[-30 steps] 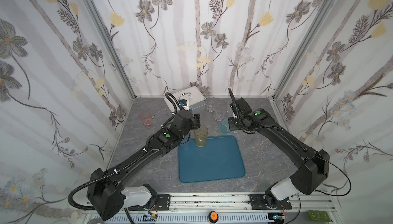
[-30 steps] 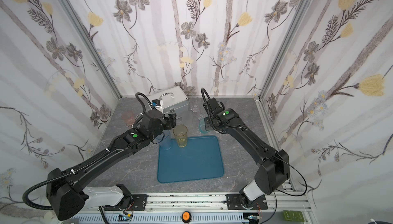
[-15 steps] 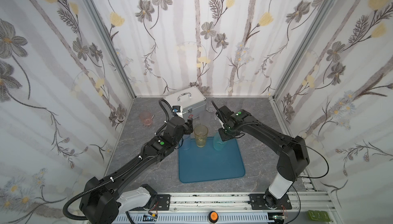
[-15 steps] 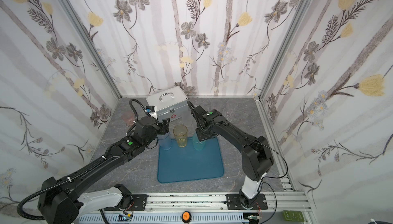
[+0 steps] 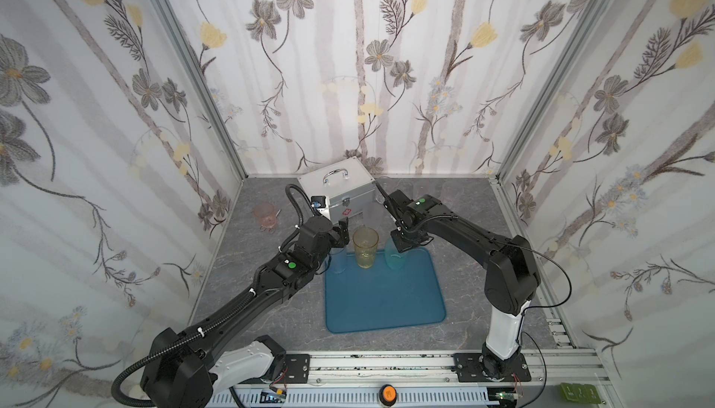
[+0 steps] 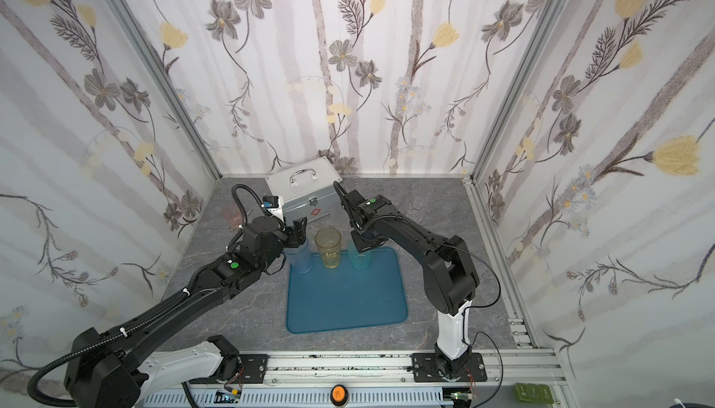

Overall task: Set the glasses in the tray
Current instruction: 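Lower the teal glass onto the tray, open right gripper while left arm withdraws, then reach the left gripper to the pink glass and close on its rim while right rises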

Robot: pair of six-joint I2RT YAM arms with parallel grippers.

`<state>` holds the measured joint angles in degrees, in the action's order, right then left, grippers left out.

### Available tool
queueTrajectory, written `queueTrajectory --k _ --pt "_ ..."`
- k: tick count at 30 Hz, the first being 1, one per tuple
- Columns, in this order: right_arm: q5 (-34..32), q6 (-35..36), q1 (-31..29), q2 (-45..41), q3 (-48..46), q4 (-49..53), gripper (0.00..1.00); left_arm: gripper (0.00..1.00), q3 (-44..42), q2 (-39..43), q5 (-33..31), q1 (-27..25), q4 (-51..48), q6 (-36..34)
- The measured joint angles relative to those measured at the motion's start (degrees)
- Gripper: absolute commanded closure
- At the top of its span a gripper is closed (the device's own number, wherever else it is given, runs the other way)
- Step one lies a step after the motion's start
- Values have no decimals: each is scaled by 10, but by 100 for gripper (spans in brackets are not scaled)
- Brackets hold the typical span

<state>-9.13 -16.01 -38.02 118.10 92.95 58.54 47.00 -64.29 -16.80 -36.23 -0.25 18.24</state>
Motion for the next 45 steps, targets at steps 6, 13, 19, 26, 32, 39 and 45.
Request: queueTrajectory --k 6,13,19,26,32,39,45 --pt "0 0 1 7 7 -2 97 28 -3 1 1 0 0 0" --pt "2 0 0 11 14 -3 85 29 -3 1 4 1 1 2" --pt "-1 0 -1 2 35 5 72 29 -3 2 -3 3 0 7" --pt "7 -7 9 -45 82 11 66 30 10 8 15 73 -15 30" --pt "18 -34 21 -104 63 -36 66 31 33 -3 63 216 -45 30" --pt "30 -55 34 -111 33 -84 64 31 42 -53 142 386 -66 25" --pt "30 -60 40 -113 17 -111 41 30 71 -121 202 476 -74 26"
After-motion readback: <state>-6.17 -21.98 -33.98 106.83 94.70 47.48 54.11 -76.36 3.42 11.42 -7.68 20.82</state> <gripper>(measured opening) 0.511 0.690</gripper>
